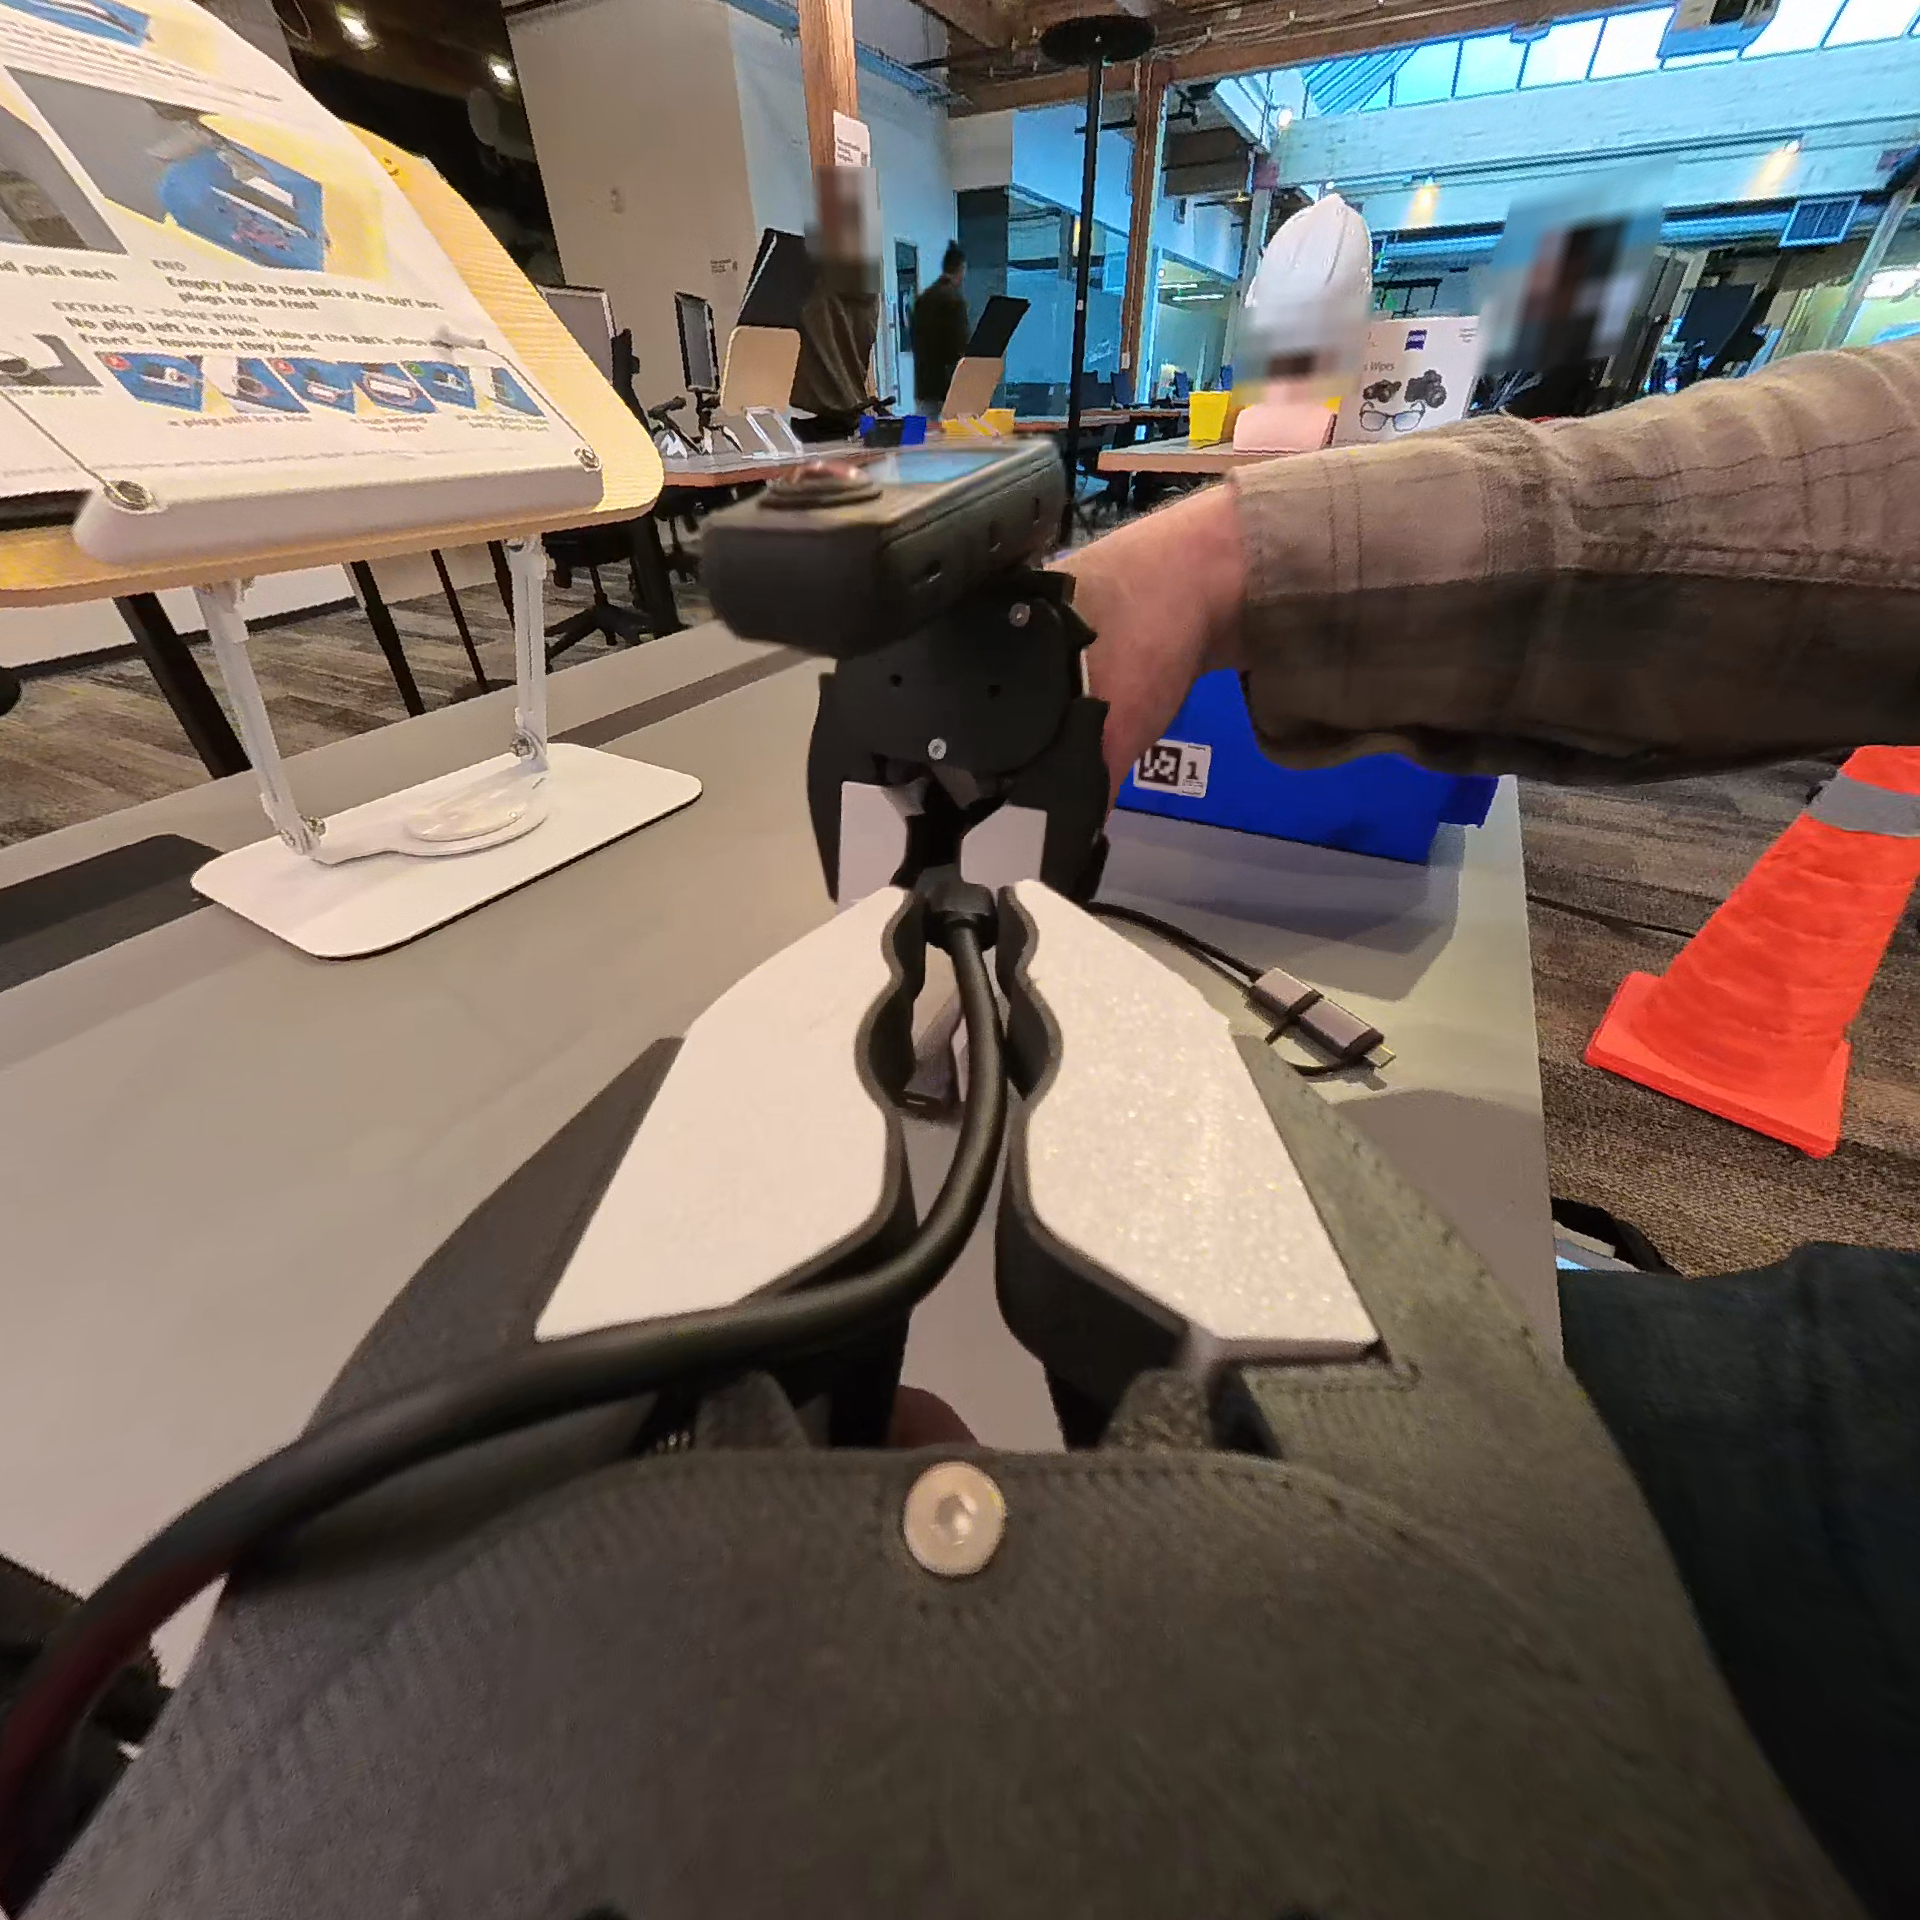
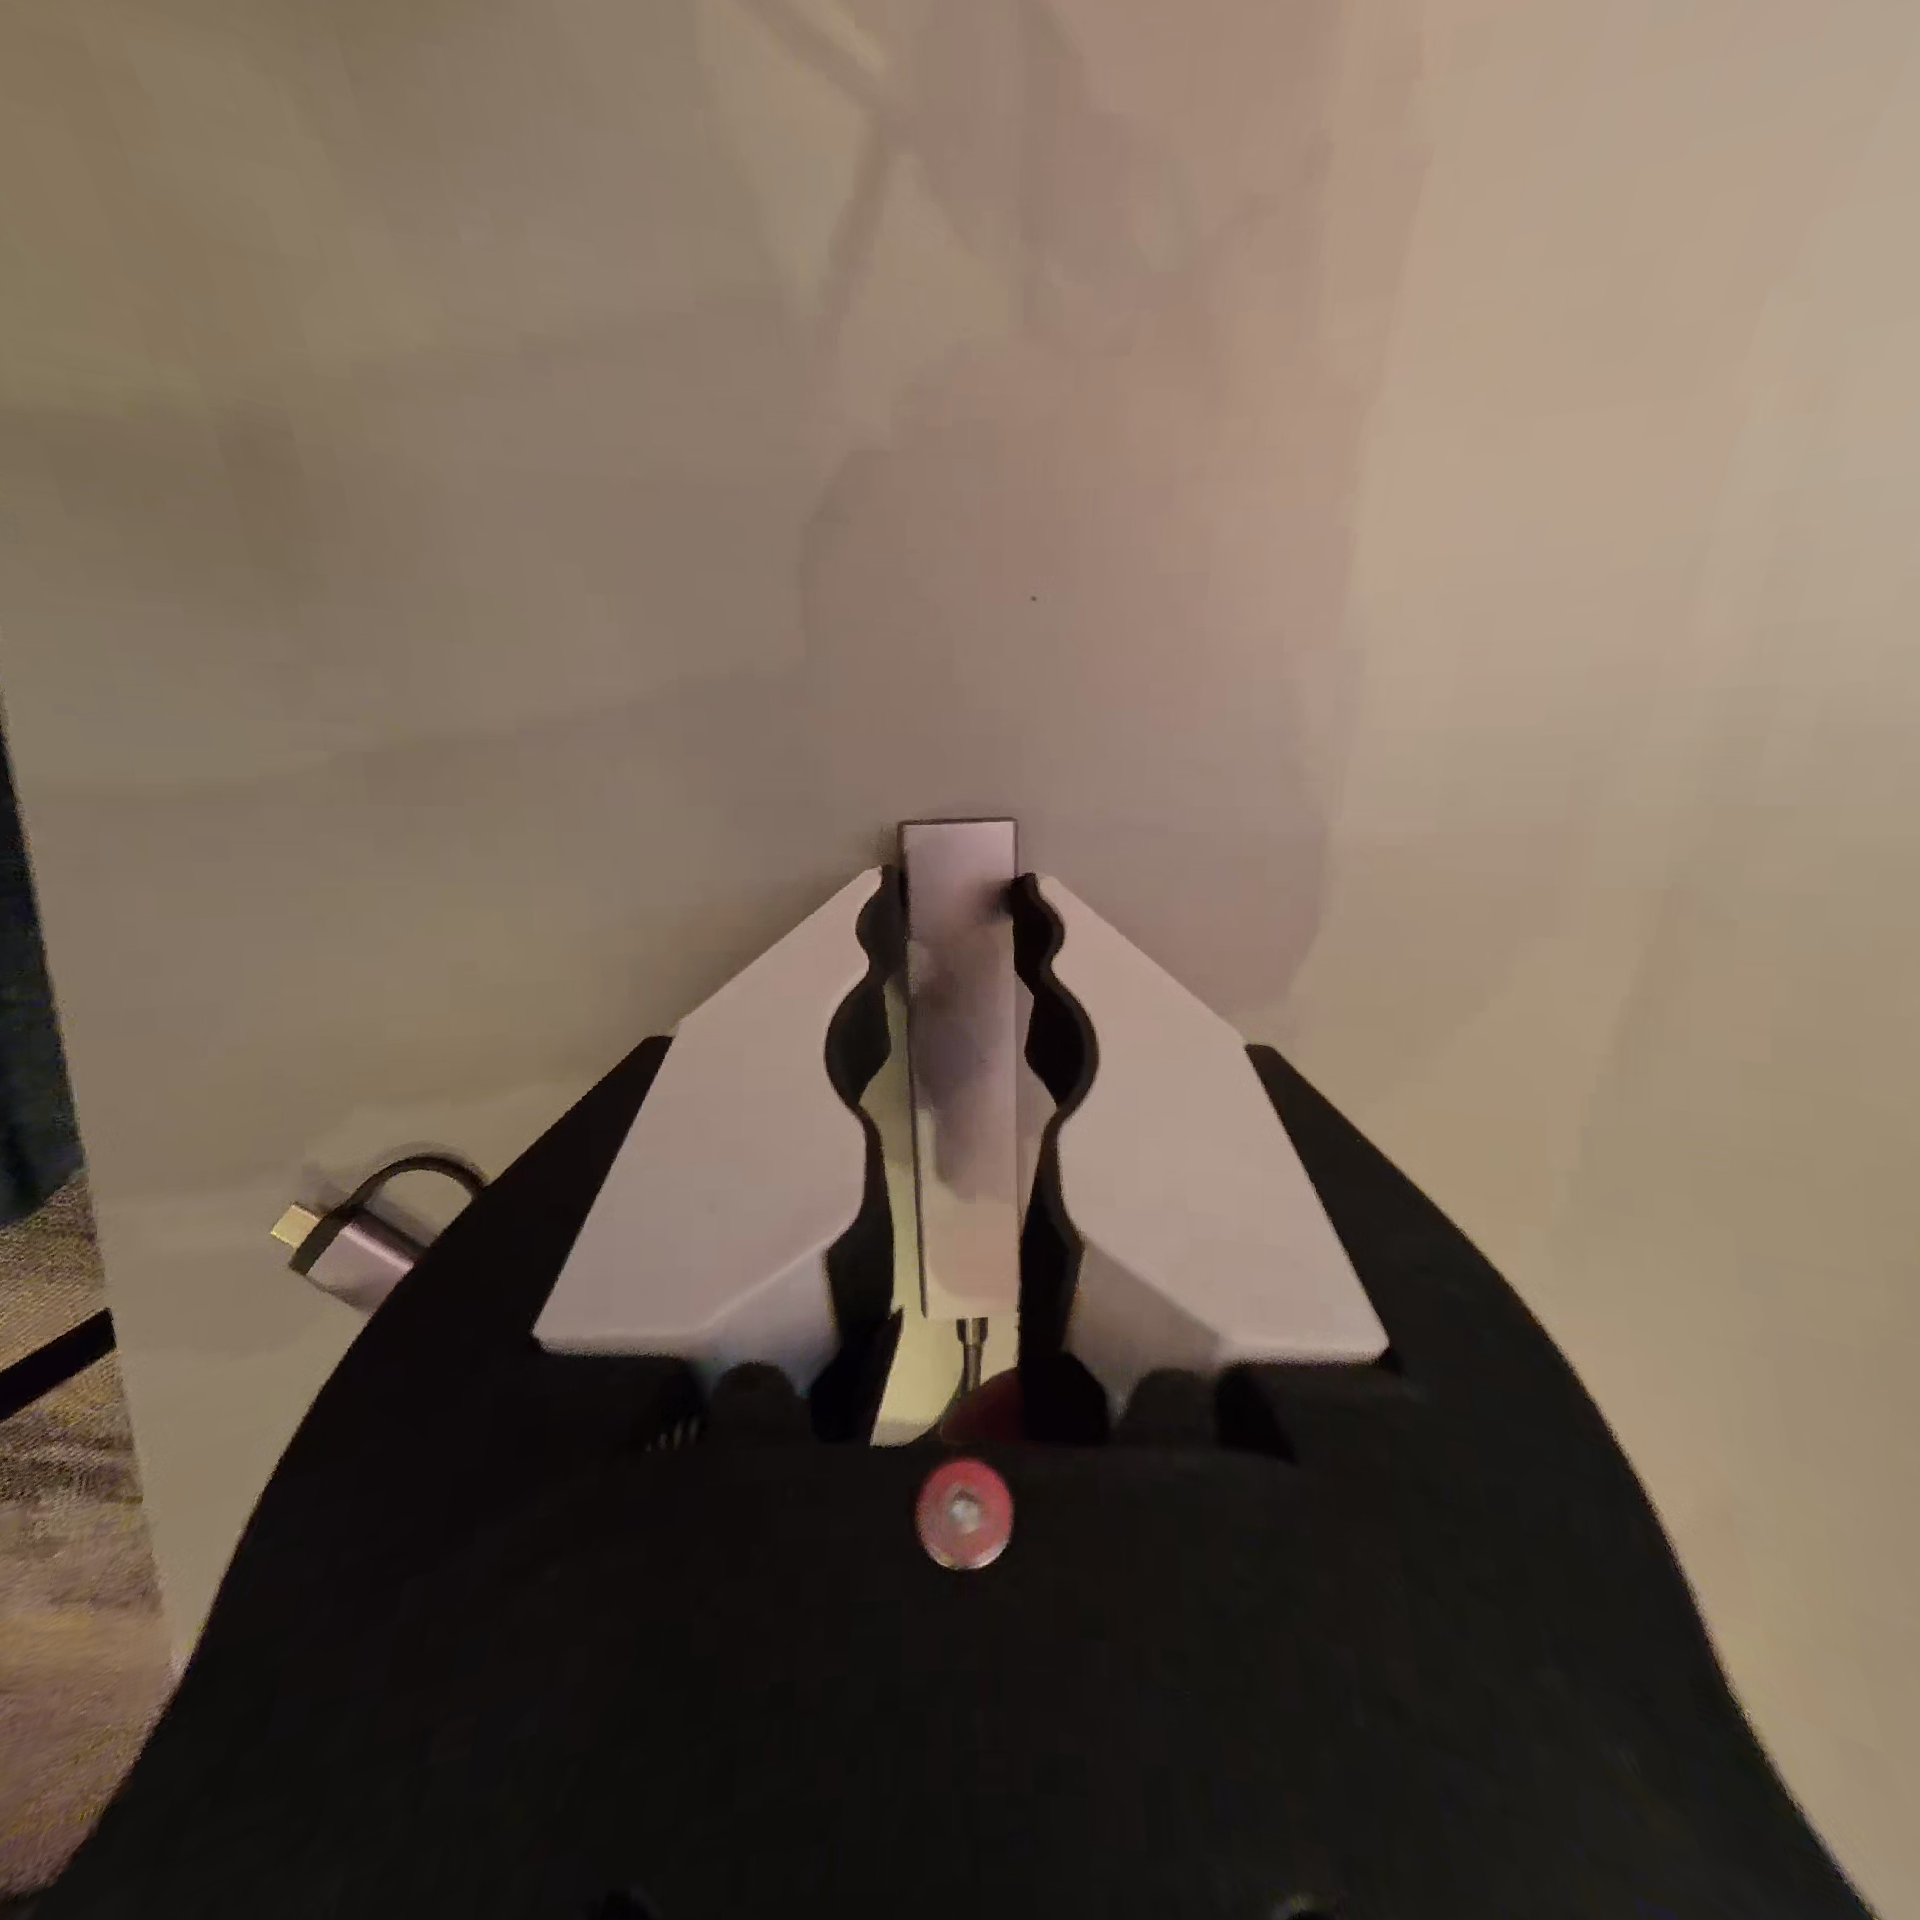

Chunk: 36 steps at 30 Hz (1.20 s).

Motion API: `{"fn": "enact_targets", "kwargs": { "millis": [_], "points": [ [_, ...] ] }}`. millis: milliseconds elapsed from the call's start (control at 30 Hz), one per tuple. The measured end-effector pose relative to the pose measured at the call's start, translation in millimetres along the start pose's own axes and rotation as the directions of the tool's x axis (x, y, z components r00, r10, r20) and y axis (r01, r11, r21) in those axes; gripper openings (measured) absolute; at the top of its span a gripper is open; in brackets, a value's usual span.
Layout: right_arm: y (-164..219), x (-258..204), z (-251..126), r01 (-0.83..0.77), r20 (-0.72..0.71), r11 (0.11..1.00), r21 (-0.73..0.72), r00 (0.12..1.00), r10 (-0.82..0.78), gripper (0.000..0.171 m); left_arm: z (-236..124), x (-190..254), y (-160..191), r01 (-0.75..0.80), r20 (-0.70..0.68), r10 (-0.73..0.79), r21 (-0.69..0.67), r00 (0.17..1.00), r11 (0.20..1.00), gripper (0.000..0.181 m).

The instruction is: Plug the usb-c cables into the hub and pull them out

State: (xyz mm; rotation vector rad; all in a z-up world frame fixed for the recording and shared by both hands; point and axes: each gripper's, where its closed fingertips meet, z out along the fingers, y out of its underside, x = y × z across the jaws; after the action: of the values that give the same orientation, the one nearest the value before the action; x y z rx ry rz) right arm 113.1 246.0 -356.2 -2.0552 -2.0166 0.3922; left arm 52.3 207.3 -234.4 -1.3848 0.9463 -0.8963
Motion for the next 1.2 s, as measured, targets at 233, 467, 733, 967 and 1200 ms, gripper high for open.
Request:
{"fn": "enact_targets", "kwargs": {
  "millis": [233,467,733,967,1200],
  "points": [
    [-16,-9,-43,0.023,0.027,0.991,0.133,0.999,-0.027,0.019,3,0,-3,-0.005,-0.004,0.005,-0.002,1.000,1.000,0.012],
    [-30,-21,-76,0.093,0.018,0.980,0.173,0.995,-0.098,0.019,11,6,-10,-0.028,-0.017,0.028,-0.009,0.999,1.000,0.012],
    [-39,-33,-90,0.136,-0.008,0.971,0.198,0.991,-0.137,0.018,16,9,-14,-0.038,-0.017,0.038,-0.018,0.999,0.999,0.012],
    [-41,-41,-99,0.146,-0.021,0.965,0.219,0.989,-0.145,0.018,18,17,-19,-0.052,-0.027,0.052,-0.025,0.998,0.998,0.012],
    [-40,-47,-102,0.155,-0.017,0.960,0.232,0.988,-0.155,0.018,21,24,-20,-0.082,-0.037,0.080,-0.050,0.996,0.995,0.012]
  ]
}}
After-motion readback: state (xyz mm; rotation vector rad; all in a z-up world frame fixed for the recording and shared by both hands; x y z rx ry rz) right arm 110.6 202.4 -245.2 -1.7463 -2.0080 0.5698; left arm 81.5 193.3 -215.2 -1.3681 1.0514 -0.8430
